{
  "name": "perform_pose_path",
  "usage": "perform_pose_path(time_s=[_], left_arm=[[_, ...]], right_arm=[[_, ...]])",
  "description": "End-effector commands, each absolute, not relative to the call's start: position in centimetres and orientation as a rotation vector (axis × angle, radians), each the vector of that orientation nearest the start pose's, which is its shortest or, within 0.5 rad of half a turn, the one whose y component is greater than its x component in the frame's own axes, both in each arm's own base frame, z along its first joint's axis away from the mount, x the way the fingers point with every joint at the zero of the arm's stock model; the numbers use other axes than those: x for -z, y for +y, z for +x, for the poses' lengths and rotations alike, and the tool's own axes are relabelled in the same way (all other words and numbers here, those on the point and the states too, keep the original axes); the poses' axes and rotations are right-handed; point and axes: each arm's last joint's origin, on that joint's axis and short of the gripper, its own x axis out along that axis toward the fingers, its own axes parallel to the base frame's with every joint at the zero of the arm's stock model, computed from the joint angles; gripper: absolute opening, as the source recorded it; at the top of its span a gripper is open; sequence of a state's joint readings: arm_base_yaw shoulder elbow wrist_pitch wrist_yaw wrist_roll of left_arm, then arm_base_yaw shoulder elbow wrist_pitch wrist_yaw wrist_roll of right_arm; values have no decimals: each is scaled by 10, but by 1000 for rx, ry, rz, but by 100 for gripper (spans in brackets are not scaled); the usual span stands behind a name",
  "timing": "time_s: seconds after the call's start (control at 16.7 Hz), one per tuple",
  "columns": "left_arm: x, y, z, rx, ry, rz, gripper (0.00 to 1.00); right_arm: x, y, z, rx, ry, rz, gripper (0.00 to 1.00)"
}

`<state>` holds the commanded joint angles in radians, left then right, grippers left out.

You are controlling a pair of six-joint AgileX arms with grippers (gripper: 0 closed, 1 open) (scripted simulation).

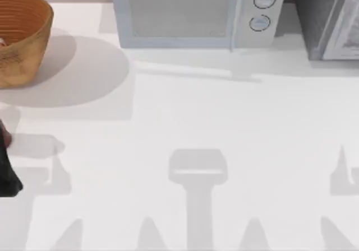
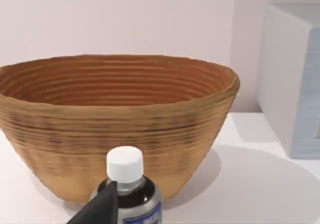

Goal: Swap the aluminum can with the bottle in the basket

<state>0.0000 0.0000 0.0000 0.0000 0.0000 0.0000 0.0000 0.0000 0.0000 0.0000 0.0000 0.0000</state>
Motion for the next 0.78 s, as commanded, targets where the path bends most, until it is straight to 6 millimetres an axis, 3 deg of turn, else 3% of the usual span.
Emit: perform_pose_path(time_s=[0.42,0.6,0.78], left_arm=[[-170,2,110,-26,142,6,100],[-197,4,118,-35,269,13,100],[-238,8,138,-32,396,20,100]], right_arm=[[-160,-1,106,0,0,0,100],[-160,-1,106,0,0,0,100],[-160,-1,106,0,0,0,100]])
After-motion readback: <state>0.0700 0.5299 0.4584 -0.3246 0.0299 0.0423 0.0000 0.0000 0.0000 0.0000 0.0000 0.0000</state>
